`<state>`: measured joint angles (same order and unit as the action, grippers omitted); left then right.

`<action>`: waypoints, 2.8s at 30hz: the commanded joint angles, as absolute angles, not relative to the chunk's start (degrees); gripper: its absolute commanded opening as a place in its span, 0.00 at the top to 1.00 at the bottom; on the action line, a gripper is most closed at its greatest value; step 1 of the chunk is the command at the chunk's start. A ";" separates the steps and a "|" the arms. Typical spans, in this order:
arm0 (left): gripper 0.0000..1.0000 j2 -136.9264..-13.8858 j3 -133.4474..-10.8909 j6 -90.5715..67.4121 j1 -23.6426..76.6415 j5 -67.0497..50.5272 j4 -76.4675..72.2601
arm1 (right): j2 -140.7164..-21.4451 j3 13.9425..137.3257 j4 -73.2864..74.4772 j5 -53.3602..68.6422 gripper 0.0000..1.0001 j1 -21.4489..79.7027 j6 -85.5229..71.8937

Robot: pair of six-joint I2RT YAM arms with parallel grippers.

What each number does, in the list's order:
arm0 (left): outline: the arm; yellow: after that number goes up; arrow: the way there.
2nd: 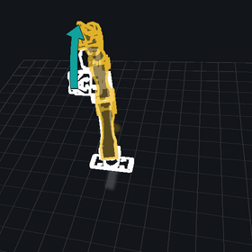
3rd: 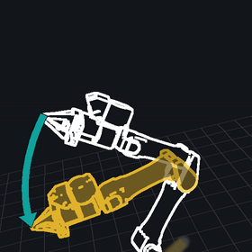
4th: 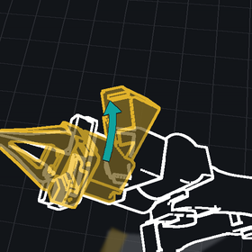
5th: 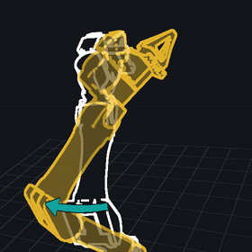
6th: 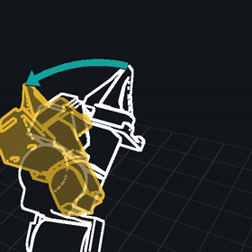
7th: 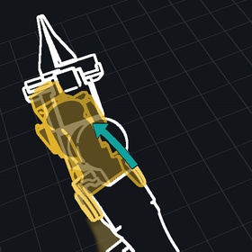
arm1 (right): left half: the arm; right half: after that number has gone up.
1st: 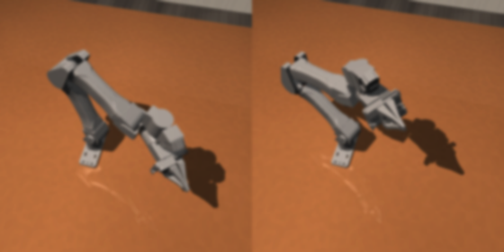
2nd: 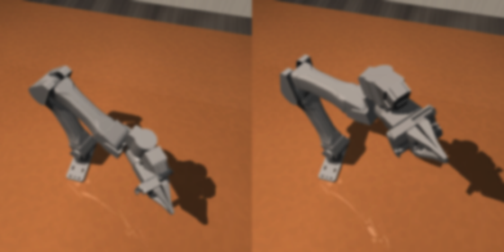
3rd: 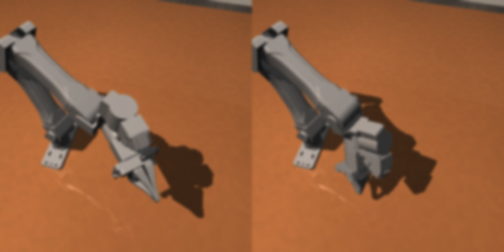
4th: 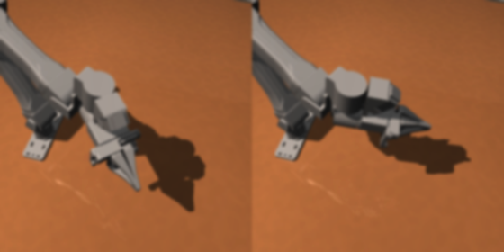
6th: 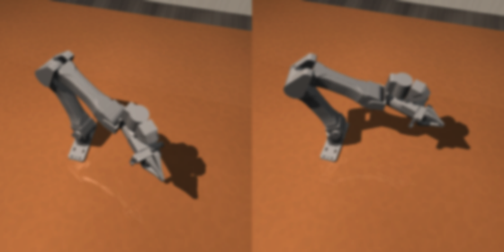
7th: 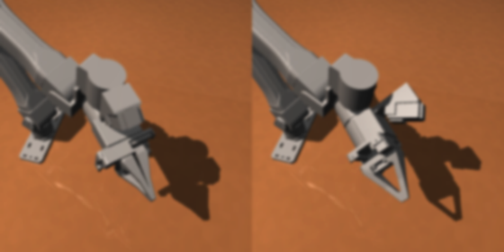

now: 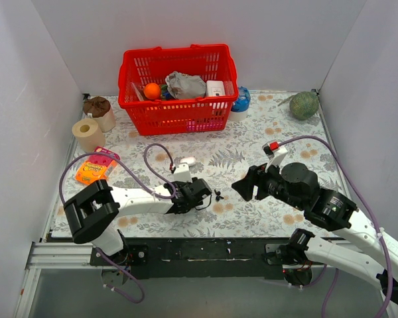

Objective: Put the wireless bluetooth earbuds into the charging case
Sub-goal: Place the charging case at the center of the board, then pick up the charging case at the center of the board.

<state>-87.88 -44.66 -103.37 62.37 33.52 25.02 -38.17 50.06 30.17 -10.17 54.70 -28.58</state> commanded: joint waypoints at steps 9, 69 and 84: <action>0.67 -93.96 -49.13 -102.57 61.00 32.17 31.99 | -36.65 48.52 28.74 -9.05 0.30 54.41 -29.01; 1.00 -78.93 -38.84 -119.19 69.26 34.11 25.50 | -32.70 43.16 27.51 -8.09 0.30 54.49 -28.04; 1.00 -78.93 -37.97 -114.09 62.85 33.84 23.82 | -31.91 42.71 28.04 -8.44 0.30 54.49 -28.21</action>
